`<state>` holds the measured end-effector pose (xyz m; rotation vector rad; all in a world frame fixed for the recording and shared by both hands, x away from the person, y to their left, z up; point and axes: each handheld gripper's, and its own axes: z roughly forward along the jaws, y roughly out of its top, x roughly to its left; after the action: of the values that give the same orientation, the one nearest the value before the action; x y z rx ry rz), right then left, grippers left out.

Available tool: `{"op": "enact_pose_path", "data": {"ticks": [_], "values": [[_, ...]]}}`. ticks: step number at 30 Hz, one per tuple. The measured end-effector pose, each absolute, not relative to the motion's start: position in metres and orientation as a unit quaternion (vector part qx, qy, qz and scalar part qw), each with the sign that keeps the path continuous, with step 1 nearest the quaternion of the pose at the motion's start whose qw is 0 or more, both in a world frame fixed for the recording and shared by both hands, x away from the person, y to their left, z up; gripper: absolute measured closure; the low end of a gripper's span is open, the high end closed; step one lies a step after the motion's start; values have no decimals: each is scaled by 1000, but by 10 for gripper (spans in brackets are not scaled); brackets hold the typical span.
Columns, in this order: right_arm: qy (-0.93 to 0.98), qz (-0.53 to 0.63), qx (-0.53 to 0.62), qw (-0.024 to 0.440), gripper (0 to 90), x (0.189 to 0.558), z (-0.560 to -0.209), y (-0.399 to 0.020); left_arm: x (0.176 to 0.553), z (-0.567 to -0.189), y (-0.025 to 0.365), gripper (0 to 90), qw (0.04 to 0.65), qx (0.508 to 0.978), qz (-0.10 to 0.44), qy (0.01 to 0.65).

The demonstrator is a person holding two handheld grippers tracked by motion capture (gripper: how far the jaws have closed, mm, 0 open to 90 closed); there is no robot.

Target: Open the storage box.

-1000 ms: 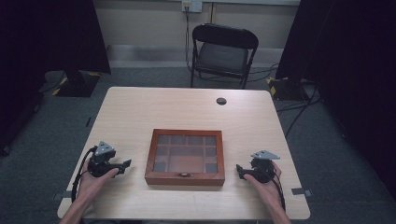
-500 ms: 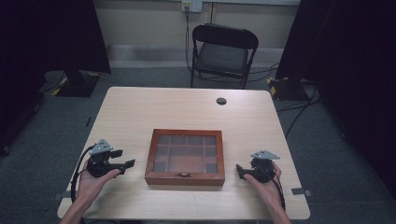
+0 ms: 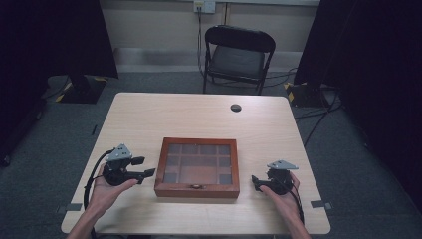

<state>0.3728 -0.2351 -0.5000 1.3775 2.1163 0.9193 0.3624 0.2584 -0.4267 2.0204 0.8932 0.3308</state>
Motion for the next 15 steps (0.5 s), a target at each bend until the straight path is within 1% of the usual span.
{"op": "enact_pose_path", "data": {"ticks": [4, 6, 12, 15], "values": [[768, 334, 499, 225, 148, 373, -500, -235, 365, -422, 251, 359, 443, 818, 129, 344], [768, 333, 498, 225, 148, 373, -500, -235, 367, -419, 246, 392, 447, 820, 129, 335], [768, 334, 498, 225, 148, 374, -500, -235, 372, -410, 233, 402, 460, 819, 125, 321], [768, 334, 498, 225, 148, 374, -500, -235, 377, -407, 227, 444, 456, 822, 121, 319]]}}
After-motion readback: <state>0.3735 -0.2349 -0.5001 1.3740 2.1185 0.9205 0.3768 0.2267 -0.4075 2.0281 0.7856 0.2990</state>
